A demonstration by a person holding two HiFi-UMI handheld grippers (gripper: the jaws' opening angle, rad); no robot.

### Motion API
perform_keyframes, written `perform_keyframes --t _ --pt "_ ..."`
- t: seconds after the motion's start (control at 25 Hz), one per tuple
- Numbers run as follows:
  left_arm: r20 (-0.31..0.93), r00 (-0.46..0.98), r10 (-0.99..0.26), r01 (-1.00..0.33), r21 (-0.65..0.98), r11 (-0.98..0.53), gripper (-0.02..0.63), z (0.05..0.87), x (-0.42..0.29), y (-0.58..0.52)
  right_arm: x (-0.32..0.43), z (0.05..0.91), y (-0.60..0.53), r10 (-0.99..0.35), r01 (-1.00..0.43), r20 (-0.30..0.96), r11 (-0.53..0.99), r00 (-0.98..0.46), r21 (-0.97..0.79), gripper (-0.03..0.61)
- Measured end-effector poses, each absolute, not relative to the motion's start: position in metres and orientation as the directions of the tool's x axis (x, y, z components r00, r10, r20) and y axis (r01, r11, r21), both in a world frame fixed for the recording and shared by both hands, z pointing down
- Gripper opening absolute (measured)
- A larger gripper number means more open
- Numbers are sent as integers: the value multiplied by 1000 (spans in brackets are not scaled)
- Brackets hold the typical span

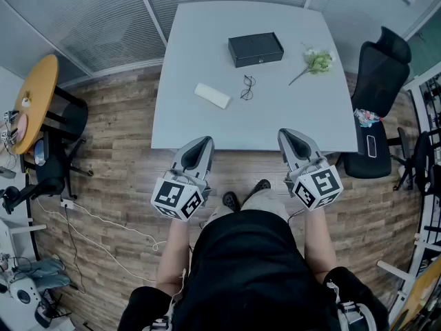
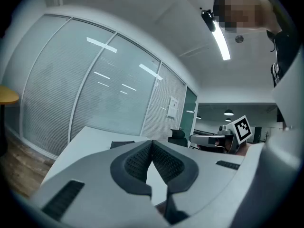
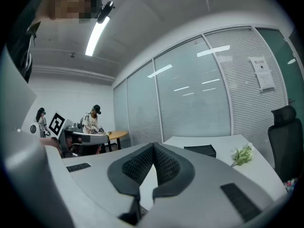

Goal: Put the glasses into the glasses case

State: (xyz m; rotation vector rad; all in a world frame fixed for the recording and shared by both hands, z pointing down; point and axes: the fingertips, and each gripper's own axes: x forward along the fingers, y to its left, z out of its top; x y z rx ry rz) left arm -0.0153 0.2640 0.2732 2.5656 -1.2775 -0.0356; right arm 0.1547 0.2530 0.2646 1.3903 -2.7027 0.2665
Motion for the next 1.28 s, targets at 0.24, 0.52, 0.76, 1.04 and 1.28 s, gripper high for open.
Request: perform_keyframes --t 0.24,0.52,0.76,1.04,1.28 --pt "102 604 -791 -784 257 -565 23 275 -18 268 151 269 257 -788 -806 170 580 -592 -117 12" --pt "110 602 -791 -786 258 -562 23 277 -21 272 151 258 256 -817 -825 119 553 -565 -116 15" --pt "126 604 -787 -784 270 -559 23 285 -26 277 142 266 260 -809 -820 139 554 -571 -143 17" --pt "162 591 -790 -794 288 -535 23 302 -30 271 134 285 252 -791 -809 169 571 -588 -140 17" --pt "189 570 -800 -810 292 -508 23 309 -32 253 130 295 225 -773 -795 186 585 -606 -159 17"
